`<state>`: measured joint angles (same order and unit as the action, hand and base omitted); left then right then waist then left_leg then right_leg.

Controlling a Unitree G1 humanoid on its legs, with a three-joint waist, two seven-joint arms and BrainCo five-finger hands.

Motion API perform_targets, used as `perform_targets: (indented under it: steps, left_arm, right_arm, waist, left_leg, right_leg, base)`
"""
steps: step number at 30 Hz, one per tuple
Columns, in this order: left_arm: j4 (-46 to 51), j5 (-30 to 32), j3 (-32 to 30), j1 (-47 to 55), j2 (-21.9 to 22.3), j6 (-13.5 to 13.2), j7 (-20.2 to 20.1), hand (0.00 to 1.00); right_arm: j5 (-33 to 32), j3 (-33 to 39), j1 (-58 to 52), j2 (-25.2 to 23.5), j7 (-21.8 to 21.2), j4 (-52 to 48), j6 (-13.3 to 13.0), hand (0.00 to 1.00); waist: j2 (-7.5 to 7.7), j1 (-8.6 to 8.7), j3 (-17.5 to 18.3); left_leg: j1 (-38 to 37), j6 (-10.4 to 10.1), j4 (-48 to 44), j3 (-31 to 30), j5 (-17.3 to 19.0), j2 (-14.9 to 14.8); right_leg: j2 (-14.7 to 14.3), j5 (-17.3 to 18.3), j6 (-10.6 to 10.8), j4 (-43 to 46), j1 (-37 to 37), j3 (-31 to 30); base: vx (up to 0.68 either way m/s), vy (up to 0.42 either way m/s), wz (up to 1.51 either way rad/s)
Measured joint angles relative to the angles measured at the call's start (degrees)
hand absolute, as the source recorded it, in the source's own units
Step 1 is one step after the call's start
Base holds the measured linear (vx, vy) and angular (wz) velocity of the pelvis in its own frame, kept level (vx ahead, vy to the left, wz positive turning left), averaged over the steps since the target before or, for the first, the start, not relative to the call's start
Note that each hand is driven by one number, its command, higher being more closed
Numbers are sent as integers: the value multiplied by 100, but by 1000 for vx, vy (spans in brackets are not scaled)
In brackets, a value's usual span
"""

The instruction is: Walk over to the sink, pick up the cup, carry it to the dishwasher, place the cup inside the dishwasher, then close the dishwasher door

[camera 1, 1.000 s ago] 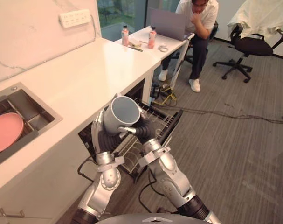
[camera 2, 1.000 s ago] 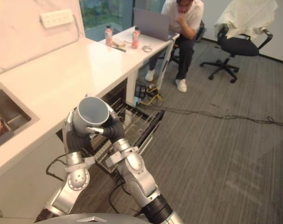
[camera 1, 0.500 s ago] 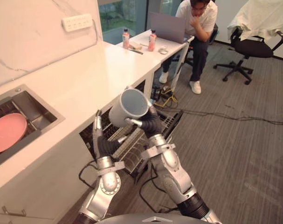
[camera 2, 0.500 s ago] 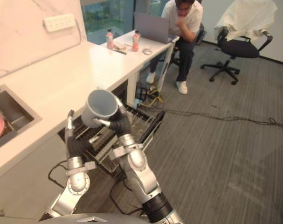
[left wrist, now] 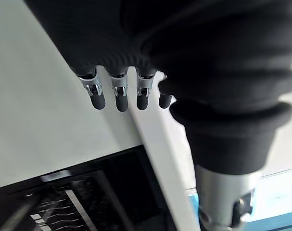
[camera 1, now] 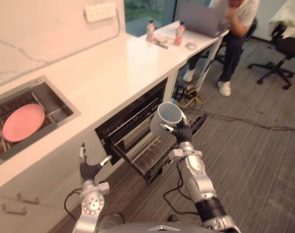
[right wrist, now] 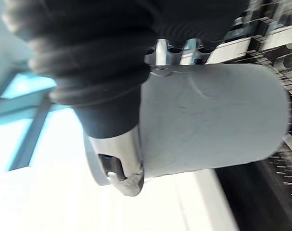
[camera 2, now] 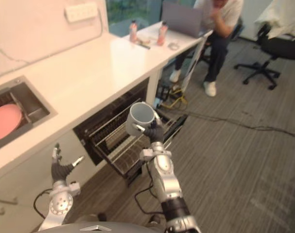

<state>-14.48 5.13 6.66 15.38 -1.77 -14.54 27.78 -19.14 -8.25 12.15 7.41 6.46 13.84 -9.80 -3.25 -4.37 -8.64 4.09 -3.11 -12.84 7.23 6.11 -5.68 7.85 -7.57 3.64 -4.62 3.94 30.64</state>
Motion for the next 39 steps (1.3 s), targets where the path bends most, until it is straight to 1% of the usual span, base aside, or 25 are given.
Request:
perform_targets:
  steps: [1,2,3,4,6,7,8,10,11,12,13,14,15,18,19,22,26,28,29,33,37,39]
  left_arm:
    - [-286,-291,-9,-76,-51,-9,-349,0]
    - [-443,-484,-20,-142,-82,-24,-560,0]
    - [-766,-977,-24,-306,-168,-41,-1023,0]
    - [-913,-1171,-30,-369,-202,-61,-1233,0]
    - [-1255,-1778,-30,-631,-283,-157,-1877,0]
    - [-1331,-1905,-30,-674,-286,-202,-2013,0]
    - [-1489,-2142,-21,-704,-287,-232,-2304,0]
    - [-1724,-2358,8,-758,-288,-276,-2573,0]
    - [-1899,-2526,13,-817,-285,-311,-2746,0]
    - [-2053,-2697,11,-888,-279,-358,-2929,0]
    - [-2112,-2768,9,-924,-277,-366,-2987,0]
    - [-2152,-2845,-4,-947,-279,-386,-3074,0]
    - [-2230,-2872,-49,-979,-281,-420,-3168,0]
    - [-2250,-2855,-221,-1007,-275,-423,-3307,0]
    - [-2250,-2854,-262,-1015,-282,-423,-3329,0]
    - [-2251,-2852,-330,-1029,-272,-423,-3334,0]
    - [-2217,-2848,-356,-1086,-253,-423,-3348,0]
    - [-2215,-2848,-422,-1146,-235,-423,-3347,0]
    - [-2196,-2848,-428,-1165,-227,-423,-3347,0]
    - [-2135,-2838,-431,-1172,-144,-420,-3346,0]
    - [-2067,-2739,-434,-1172,-134,-421,-3347,0]
    - [-2035,-2729,-435,-1172,-121,-420,-3349,0]
  right_arm:
    - [119,73,538,163,-1,460,122,100]
    - [137,89,888,255,-4,711,186,100]
    - [90,196,1601,433,-7,1240,335,100]
    - [61,260,1923,530,-8,1485,391,100]
    - [-9,423,2874,1000,-25,2172,530,100]
    - [-88,424,3014,1109,-32,2305,540,100]
    - [-149,416,3273,1278,-83,2646,651,100]
    - [-195,407,3508,1371,-187,3098,745,100]
    - [-194,407,3719,1416,-290,3515,804,100]
    - [-193,408,3904,1483,-501,3920,899,100]
    - [-192,400,3960,1523,-596,4099,942,100]
    - [-172,401,4049,1567,-780,4331,1070,100]
    - [-133,403,4072,1581,-994,4536,1180,100]
    - [-70,389,4101,1501,-1450,4799,1443,100]
    - [6,395,4120,1487,-1461,4795,1463,100]
    - [158,395,4259,1507,-1595,4786,1604,100]
    - [203,399,4257,1472,-1596,4786,1711,100]
    - [356,405,4256,1426,-1595,4785,1746,100]
    - [382,409,4257,1403,-1587,4781,1746,0]
    - [373,493,4241,1285,-1545,4674,1762,0]
    - [357,557,4162,1213,-1517,4531,1782,0]
    - [318,632,4154,1160,-1518,4526,1754,0]
  waist:
    - [-70,-70,-241]
    - [-88,-84,-390]
    - [-113,-143,-671]
    - [-112,-188,-790]
    - [-115,-392,-1341]
    - [-117,-433,-1438]
    - [-92,-556,-1512]
    - [-94,-646,-1513]
    - [-92,-728,-1515]
    - [-93,-813,-1515]
    - [-95,-863,-1520]
    - [-90,-916,-1533]
    - [-70,-1010,-1548]
    - [-42,-1200,-1629]
    - [-24,-1250,-1667]
    - [69,-1278,-1722]
    - [79,-1270,-1728]
    - [79,-1272,-1728]
    - [79,-1270,-1728]
    - [80,-1267,-1728]
    - [82,-1268,-1726]
    - [87,-1263,-1724]
  left_leg:
    - [198,13,-101,-104,17,-6]
    - [297,12,-125,-138,-14,-7]
    - [505,8,-129,-241,-129,-5]
    - [610,2,-116,-270,-194,-4]
    - [870,-51,5,-455,-502,2]
    - [911,-49,43,-515,-567,9]
    - [1038,-47,155,-612,-695,21]
    - [1170,-50,223,-757,-782,44]
    - [1265,-59,252,-848,-825,58]
    - [1331,-61,325,-942,-889,84]
    - [1345,-54,383,-1003,-939,100]
    - [1374,-64,456,-1090,-995,119]
    - [1385,-71,558,-1186,-1057,137]
    - [1388,-83,813,-1415,-1210,148]
    - [1393,-89,896,-1476,-1264,144]
    - [1388,-121,1091,-1544,-1384,122]
    - [1350,-147,1198,-1611,-1438,106]
    - [1332,-152,1221,-1633,-1443,96]
    - [1314,-160,1249,-1637,-1448,91]
    - [1307,-195,1321,-1617,-1479,53]
    - [1271,-199,1303,-1492,-1484,15]
    - [1276,-218,1303,-1467,-1496,2]
  right_leg:
    - [-9,-45,-37,1,-103,51]
    - [-11,-72,-61,1,-163,135]
    - [-12,-129,-119,2,-343,220]
    - [-14,-162,-144,2,-446,293]
    - [-39,-269,-215,3,-642,485]
    - [-46,-273,-227,3,-663,537]
    - [-54,-284,-245,17,-771,661]
    - [-44,-256,-246,79,-871,791]
    - [-38,-222,-252,129,-948,862]
    - [-24,-184,-253,180,-1007,958]
    - [-21,-171,-252,185,-1016,1001]
    - [-21,-149,-238,190,-1017,1108]
    - [-20,-114,-230,200,-1019,1197]
    - [0,25,-219,344,-1039,1416]
    - [25,91,-221,437,-1077,1444]
    - [79,230,-215,659,-1186,1503]
    - [101,376,-206,844,-1214,1564]
    - [124,476,-204,977,-1235,1575]
    - [150,551,-200,1086,-1258,1576]
    - [290,841,-202,1547,-1426,1570]
    - [393,1040,-209,1825,-1455,1567]
    - [423,1123,-247,1970,-1523,1540]
  base:
    - [-154,38,26]
    - [-173,15,34]
    - [-143,1,31]
    - [-165,-10,41]
    - [-137,-32,47]
    - [-87,-35,51]
    - [-26,-10,39]
    - [20,12,41]
    - [42,29,49]
    - [33,24,43]
    - [36,14,46]
    - [30,9,46]
    - [24,7,50]
    - [32,28,41]
    - [35,35,32]
    - [36,25,15]
    - [47,-11,10]
    - [46,-23,6]
    - [42,-21,2]
    - [43,-40,3]
    - [18,-44,5]
    - [-21,-58,-4]
